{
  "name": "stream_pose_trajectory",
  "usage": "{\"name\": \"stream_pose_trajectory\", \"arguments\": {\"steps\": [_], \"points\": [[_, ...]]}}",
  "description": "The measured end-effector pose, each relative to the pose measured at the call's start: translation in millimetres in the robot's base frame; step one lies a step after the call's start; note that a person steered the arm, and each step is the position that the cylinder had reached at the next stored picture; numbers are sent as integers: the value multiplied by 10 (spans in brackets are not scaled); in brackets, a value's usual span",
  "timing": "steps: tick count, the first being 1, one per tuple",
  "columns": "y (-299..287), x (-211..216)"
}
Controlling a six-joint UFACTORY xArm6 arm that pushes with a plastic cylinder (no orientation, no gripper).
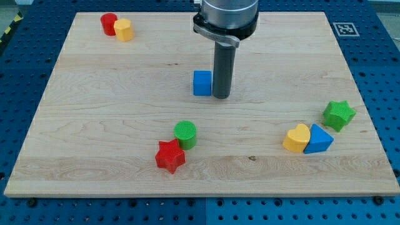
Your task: Place the blue cube vertically below the yellow hexagon
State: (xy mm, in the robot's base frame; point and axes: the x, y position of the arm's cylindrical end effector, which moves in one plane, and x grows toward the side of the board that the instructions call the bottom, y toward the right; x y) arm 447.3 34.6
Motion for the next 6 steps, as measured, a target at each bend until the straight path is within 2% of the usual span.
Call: {"name": "stream_pose_trajectory", "arguments": {"steps": [2,6], "points": [[-198,-229],[-1878,-705]]}}
